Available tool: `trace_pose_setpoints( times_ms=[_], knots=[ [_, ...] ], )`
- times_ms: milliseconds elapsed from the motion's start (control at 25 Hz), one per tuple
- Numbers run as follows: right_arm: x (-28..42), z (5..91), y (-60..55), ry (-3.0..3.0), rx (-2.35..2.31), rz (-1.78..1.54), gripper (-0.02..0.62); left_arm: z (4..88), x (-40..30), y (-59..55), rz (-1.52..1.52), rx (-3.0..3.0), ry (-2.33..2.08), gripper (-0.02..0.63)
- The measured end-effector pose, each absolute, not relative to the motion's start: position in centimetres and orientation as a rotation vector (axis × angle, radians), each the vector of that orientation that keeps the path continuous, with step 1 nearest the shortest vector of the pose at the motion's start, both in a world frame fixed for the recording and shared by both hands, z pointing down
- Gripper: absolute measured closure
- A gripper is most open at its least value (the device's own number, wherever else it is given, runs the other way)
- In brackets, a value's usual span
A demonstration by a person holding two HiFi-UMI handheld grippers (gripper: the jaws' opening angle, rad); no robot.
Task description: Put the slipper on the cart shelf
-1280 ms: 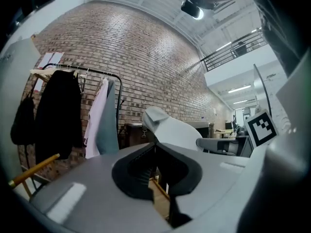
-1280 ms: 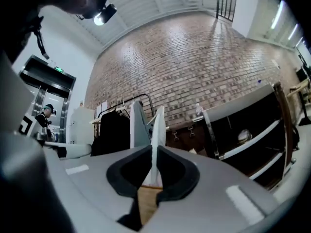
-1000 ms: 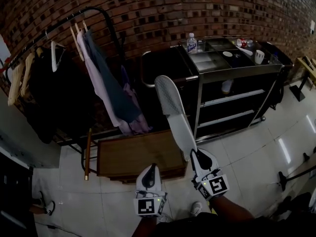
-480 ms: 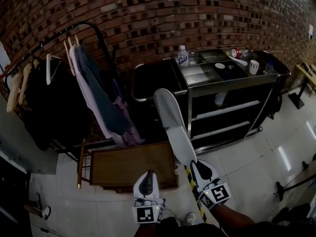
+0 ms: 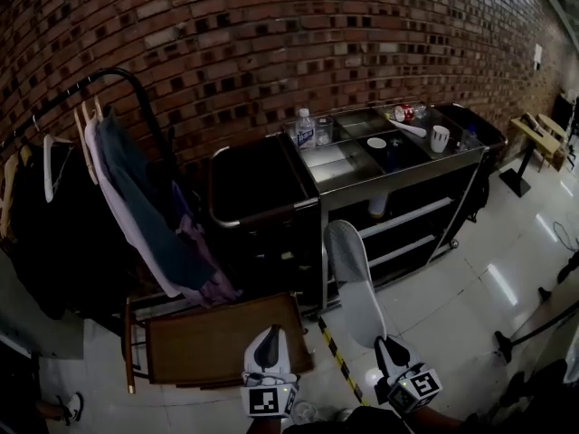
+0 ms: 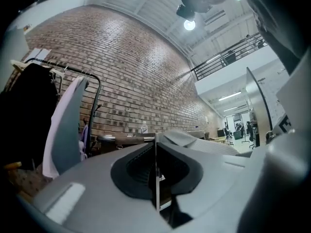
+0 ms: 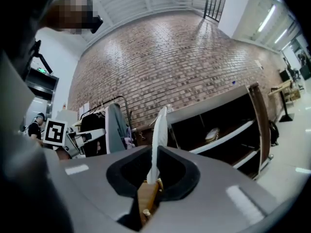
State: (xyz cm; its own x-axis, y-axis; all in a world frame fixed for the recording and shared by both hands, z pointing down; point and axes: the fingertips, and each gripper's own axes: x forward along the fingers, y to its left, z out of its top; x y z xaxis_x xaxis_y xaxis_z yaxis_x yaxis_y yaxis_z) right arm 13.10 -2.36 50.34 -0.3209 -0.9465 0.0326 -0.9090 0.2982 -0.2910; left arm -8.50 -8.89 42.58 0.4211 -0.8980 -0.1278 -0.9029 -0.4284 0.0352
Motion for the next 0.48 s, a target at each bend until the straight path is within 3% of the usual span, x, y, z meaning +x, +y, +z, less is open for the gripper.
trace_pose_setpoints(
  times_ms=[480],
  knots=[
    [20.6, 58.7, -11.5, 2.331, -1.874, -0.625, 0.561, 45.3, -6.3, -15.0, 0.098, -2.592, 1.721, 0.572]
  ],
)
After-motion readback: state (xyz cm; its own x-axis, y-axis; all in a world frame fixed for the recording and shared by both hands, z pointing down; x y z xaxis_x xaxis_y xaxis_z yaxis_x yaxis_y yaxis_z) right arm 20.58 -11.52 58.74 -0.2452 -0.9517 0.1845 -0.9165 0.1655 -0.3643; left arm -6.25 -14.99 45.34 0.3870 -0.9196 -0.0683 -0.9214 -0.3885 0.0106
